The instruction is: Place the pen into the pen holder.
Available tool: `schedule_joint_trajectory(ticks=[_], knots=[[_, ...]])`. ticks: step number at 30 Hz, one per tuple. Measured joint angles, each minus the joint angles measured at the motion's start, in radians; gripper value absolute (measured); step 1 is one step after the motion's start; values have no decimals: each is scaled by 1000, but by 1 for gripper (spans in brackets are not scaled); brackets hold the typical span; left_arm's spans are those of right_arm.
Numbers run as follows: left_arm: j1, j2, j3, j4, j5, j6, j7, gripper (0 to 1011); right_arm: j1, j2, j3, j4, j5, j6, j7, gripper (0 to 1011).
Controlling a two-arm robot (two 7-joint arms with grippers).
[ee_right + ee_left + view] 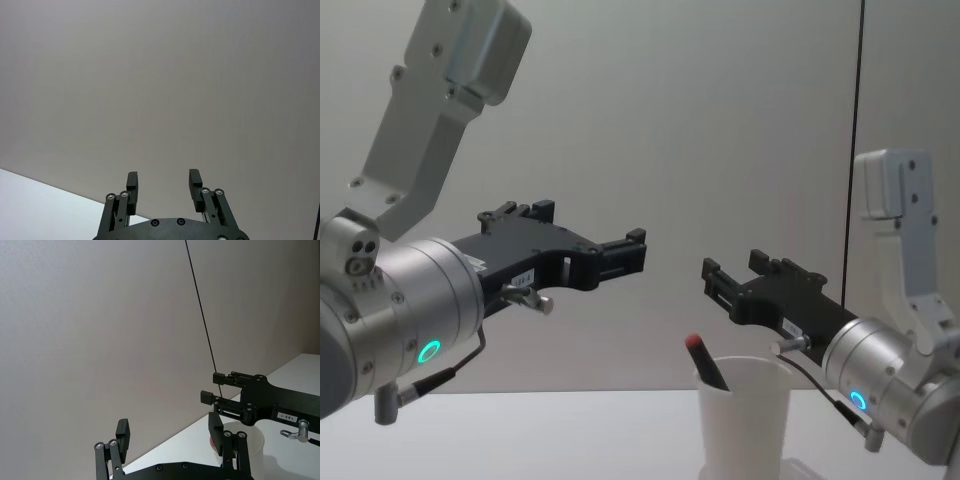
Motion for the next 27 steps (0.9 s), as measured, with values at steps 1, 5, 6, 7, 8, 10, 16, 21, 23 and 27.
schedule_joint_trajectory(ticks=[1,5,6,7,8,10,16,21,23,27], knots=[[0,0,0,0,0,0,0,1004,0,0,0,0,0,0,0,606],[0,0,0,0,0,0,0,1004,0,0,0,1,0,-2,0,726],[0,0,0,0,0,0,0,1004,-1,1,0,0,0,-2,0,781],[0,0,0,0,0,0,0,1004,-1,1,0,0,0,-2,0,801],[0,0,0,0,0,0,0,1004,-3,1,0,-2,0,-2,0,837],[0,0,0,0,0,0,0,1004,-5,2,0,-6,-1,-1,0,888],[0,0,0,0,0,0,0,1004,-20,7,3,-41,-3,23,-2,1001],[0,0,0,0,0,0,0,1004,-43,17,9,-96,-8,68,-6,1001],[0,0,0,0,0,0,0,1004,-53,23,13,-124,-11,94,-7,1001],[0,0,0,0,0,0,0,1004,-66,31,19,-158,-13,126,-8,1001]])
